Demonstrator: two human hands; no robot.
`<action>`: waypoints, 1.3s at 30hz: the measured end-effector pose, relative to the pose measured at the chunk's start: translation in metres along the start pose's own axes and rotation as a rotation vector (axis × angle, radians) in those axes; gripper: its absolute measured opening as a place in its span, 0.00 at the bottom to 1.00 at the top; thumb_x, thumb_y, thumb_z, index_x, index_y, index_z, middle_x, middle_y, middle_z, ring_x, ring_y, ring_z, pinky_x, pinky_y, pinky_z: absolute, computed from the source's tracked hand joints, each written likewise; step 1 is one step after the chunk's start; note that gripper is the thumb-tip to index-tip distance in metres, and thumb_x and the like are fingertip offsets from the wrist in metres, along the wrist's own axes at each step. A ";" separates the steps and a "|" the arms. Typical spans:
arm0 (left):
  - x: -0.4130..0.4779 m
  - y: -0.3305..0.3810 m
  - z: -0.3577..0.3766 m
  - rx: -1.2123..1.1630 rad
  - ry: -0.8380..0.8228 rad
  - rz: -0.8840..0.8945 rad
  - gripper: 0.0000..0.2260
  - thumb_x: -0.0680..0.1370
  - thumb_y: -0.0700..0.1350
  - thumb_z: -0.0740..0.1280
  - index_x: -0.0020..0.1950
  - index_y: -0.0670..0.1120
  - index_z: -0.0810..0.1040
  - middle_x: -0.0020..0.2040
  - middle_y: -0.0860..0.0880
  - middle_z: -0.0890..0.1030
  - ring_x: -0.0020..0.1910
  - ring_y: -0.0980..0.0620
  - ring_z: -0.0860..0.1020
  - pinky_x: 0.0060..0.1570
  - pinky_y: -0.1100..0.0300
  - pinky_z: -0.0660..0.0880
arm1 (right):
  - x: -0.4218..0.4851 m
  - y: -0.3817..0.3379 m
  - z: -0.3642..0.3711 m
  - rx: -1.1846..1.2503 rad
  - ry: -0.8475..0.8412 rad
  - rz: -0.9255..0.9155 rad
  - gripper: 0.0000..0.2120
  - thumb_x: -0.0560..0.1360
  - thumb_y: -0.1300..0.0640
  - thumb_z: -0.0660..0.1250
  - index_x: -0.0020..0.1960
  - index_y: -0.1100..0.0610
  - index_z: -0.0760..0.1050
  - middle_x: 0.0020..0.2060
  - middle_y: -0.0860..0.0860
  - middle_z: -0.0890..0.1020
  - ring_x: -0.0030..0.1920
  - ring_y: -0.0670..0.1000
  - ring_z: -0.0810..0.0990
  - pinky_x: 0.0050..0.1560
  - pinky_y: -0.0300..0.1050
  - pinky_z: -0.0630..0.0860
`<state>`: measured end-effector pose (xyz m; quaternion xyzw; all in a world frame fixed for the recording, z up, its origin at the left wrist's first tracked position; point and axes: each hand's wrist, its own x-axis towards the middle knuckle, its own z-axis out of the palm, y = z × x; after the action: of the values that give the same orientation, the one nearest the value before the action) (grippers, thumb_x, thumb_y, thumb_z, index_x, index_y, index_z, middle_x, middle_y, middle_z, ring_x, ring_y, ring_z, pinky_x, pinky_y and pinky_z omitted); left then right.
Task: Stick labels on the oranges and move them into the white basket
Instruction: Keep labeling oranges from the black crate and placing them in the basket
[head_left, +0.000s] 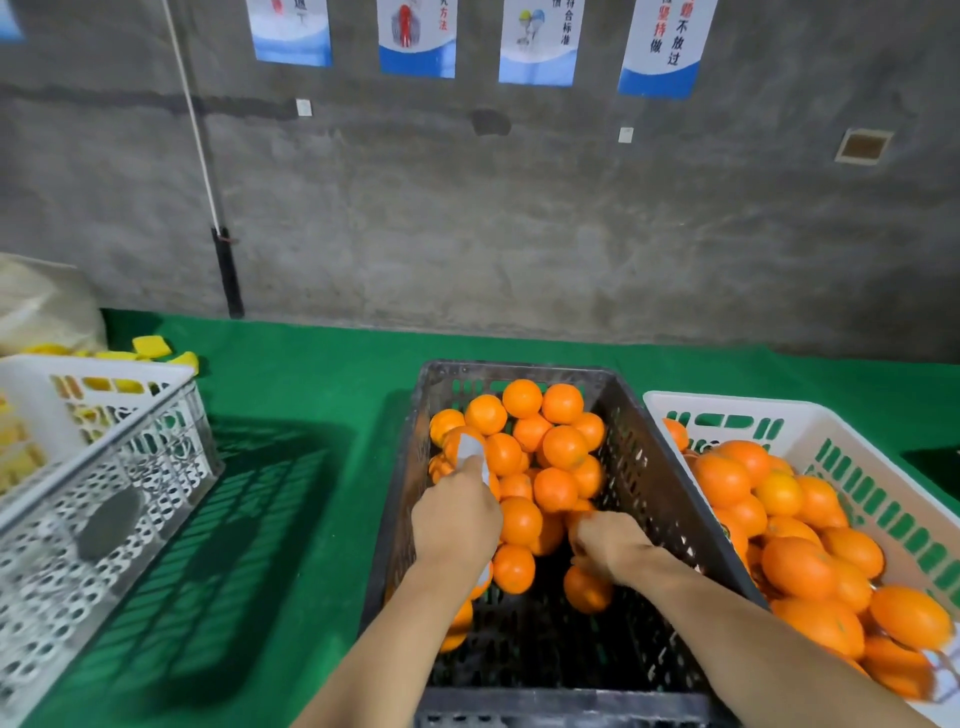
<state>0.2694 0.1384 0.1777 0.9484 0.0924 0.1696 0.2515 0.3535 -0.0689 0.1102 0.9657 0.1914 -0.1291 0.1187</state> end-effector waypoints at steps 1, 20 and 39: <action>0.000 0.000 0.001 -0.005 0.005 0.002 0.21 0.82 0.43 0.57 0.76 0.51 0.65 0.45 0.45 0.83 0.36 0.43 0.75 0.28 0.57 0.59 | 0.001 -0.002 0.002 -0.037 -0.016 -0.030 0.08 0.77 0.56 0.63 0.49 0.56 0.80 0.50 0.54 0.82 0.53 0.59 0.80 0.44 0.47 0.71; -0.002 -0.002 0.000 -0.049 -0.043 -0.004 0.22 0.81 0.42 0.58 0.76 0.52 0.66 0.50 0.44 0.84 0.45 0.42 0.81 0.33 0.56 0.65 | -0.011 -0.001 -0.005 -0.035 -0.204 -0.089 0.13 0.79 0.51 0.63 0.58 0.56 0.80 0.49 0.53 0.76 0.49 0.55 0.75 0.48 0.48 0.73; -0.001 -0.003 0.002 -0.047 -0.083 -0.014 0.21 0.82 0.42 0.58 0.76 0.50 0.68 0.53 0.45 0.84 0.48 0.42 0.81 0.36 0.56 0.69 | 0.007 -0.009 0.019 -0.295 -0.394 -0.064 0.39 0.75 0.43 0.72 0.78 0.55 0.59 0.73 0.54 0.68 0.71 0.59 0.71 0.63 0.57 0.75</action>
<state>0.2687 0.1402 0.1745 0.9479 0.0844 0.1303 0.2784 0.3524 -0.0635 0.0885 0.8875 0.2118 -0.2893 0.2894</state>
